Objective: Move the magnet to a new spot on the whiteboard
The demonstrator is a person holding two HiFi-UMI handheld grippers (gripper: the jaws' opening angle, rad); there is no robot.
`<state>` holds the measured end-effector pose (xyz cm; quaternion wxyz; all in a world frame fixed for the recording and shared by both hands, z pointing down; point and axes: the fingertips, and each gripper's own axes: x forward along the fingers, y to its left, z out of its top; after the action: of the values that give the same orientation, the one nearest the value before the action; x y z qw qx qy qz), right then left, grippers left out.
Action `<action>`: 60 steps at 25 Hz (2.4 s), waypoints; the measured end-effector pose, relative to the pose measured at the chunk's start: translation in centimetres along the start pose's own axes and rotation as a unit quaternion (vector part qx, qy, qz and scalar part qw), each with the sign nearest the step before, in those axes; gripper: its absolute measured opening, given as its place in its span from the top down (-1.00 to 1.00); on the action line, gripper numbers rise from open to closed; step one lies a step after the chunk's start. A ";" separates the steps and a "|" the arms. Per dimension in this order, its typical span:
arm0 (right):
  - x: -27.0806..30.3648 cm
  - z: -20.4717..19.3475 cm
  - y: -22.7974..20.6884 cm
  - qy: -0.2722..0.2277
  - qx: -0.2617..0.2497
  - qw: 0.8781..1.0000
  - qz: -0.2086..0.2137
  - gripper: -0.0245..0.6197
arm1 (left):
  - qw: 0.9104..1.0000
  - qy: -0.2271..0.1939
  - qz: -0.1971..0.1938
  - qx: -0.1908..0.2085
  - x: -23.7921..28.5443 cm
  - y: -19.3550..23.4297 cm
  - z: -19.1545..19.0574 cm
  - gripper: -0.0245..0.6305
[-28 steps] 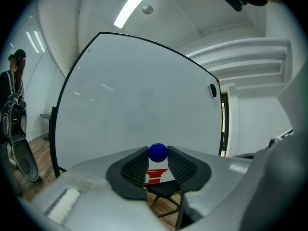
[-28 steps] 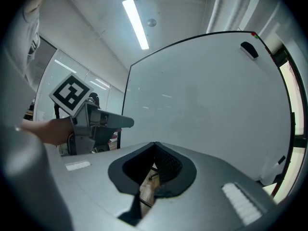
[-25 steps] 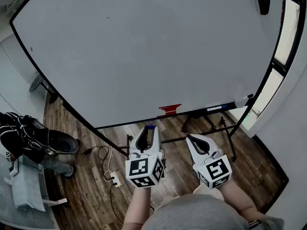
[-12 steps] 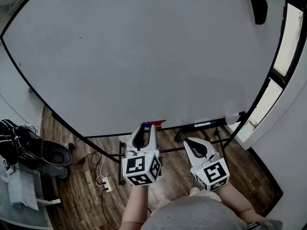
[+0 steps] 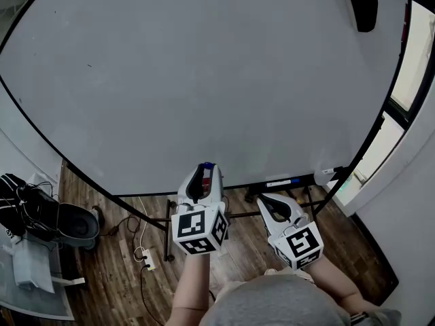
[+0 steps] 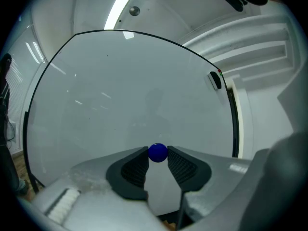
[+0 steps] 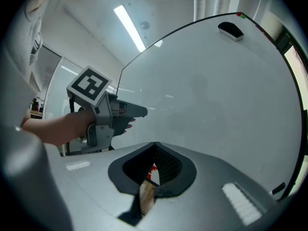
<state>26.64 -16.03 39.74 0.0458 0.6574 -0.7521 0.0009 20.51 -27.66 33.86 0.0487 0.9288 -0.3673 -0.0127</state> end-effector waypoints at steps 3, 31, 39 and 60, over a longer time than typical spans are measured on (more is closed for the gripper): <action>0.0 -0.3 -1.1 -0.002 0.002 1.000 0.004 0.92 | 1.000 -0.002 0.004 0.005 1.1 -0.7 0.2 0.53; 0.8 -3.2 -8.8 0.016 0.011 0.999 0.040 0.92 | 0.997 -0.015 0.060 0.035 11.0 -1.8 1.5 0.53; 0.7 -3.5 -8.7 0.017 0.011 0.999 0.051 0.92 | 0.997 -0.021 0.067 0.039 10.9 -1.8 1.7 0.53; -2.8 -3.5 -6.2 0.017 0.018 0.999 0.031 0.92 | 0.998 -0.006 0.048 0.032 5.1 -3.7 -0.3 0.50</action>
<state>33.42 -13.87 42.61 0.0467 0.6345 -0.7710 0.0268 26.81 -28.42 33.85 0.0175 0.9109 -0.4123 -0.0043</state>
